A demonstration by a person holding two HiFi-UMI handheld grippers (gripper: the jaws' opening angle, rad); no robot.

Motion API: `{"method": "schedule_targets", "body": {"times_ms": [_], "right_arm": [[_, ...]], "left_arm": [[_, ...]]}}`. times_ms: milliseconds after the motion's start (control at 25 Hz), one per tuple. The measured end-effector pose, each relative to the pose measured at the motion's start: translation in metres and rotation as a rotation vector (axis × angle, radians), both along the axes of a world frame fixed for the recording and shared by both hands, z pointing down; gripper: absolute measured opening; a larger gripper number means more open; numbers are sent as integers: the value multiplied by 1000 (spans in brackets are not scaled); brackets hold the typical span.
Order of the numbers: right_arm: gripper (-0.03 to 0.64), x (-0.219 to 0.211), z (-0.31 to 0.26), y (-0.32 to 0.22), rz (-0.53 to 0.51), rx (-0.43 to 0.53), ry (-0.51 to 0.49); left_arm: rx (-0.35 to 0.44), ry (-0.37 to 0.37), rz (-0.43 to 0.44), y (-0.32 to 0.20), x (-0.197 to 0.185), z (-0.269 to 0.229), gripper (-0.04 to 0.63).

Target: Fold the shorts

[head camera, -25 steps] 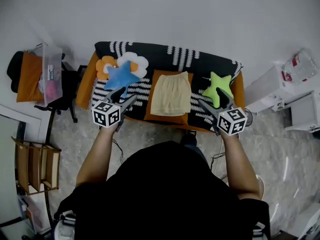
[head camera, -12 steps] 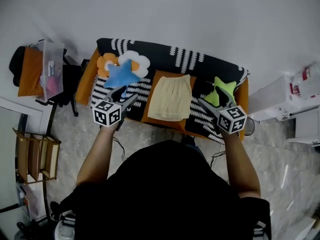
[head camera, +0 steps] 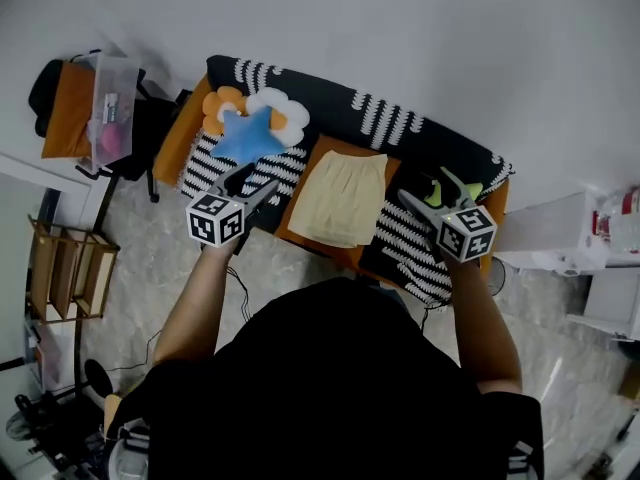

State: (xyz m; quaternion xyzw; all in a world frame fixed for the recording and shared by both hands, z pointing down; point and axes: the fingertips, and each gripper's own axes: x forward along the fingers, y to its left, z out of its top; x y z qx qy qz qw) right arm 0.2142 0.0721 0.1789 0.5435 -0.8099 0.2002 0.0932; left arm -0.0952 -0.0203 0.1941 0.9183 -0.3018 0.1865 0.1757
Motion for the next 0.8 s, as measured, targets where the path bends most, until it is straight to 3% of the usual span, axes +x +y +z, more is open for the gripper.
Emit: {"method": "schedule_targets", "body": {"times_ms": [440, 800], "right_arm": [[449, 44, 8, -76, -156, -25, -23], [449, 55, 18, -122, -317, -39, -18]], "left_arm": [[-23, -10, -182, -21, 24, 2, 296], [-33, -5, -343, -12, 31, 4, 296]]}}
